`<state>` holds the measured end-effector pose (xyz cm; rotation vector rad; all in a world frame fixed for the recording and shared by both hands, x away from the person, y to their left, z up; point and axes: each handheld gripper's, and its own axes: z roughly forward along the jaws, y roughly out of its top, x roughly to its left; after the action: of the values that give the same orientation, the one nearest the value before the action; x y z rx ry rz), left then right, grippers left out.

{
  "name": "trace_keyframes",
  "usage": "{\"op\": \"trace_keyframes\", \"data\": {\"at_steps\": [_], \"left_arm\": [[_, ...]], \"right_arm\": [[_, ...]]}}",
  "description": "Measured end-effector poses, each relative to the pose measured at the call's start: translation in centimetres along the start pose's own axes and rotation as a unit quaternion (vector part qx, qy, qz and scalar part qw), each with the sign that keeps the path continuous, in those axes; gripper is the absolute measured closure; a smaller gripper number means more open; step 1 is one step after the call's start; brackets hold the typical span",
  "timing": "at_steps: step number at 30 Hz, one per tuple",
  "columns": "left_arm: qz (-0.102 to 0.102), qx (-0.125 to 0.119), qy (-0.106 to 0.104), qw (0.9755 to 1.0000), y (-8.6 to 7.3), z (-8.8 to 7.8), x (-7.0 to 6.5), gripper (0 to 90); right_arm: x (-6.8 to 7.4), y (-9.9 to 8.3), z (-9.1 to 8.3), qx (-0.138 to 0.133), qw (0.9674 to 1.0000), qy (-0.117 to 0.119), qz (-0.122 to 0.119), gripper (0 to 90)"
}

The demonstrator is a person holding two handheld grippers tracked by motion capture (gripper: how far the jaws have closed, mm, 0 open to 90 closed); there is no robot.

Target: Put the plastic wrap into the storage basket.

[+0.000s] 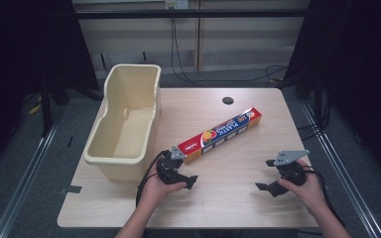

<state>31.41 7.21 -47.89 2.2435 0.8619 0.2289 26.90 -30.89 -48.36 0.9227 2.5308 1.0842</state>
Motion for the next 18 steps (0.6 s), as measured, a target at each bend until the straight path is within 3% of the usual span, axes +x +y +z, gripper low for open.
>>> {"op": "trace_keyframes", "data": {"at_steps": [6,8,9,10,17,18], "left_arm": [[0.003,0.008,-0.011,0.9999,0.5,-0.1,-0.1,5.0],[-0.001,0.011,-0.011,0.9999,0.7,0.0,-0.2,5.0],[0.008,0.012,-0.015,0.9998,0.8,0.0,0.0,5.0],[0.001,0.011,-0.018,0.9998,1.0,0.1,-0.1,5.0],[0.006,0.024,-0.030,0.9993,2.5,0.3,0.0,5.7],[0.006,0.036,-0.028,0.9989,2.9,0.3,0.1,5.5]], "right_arm": [[0.0,0.0,-1.1,-0.024,0.9997,0.000,0.012,3.4],[0.1,0.1,-1.3,-0.022,0.9997,-0.006,0.010,3.4],[0.1,0.0,-1.4,-0.022,0.9997,-0.009,0.011,3.4],[0.1,0.0,-1.4,-0.021,0.9997,-0.005,0.011,3.4],[0.2,0.0,-1.8,-0.023,0.9996,-0.001,0.016,3.4],[0.2,0.0,-1.8,-0.024,0.9996,-0.002,0.013,3.4]]}}
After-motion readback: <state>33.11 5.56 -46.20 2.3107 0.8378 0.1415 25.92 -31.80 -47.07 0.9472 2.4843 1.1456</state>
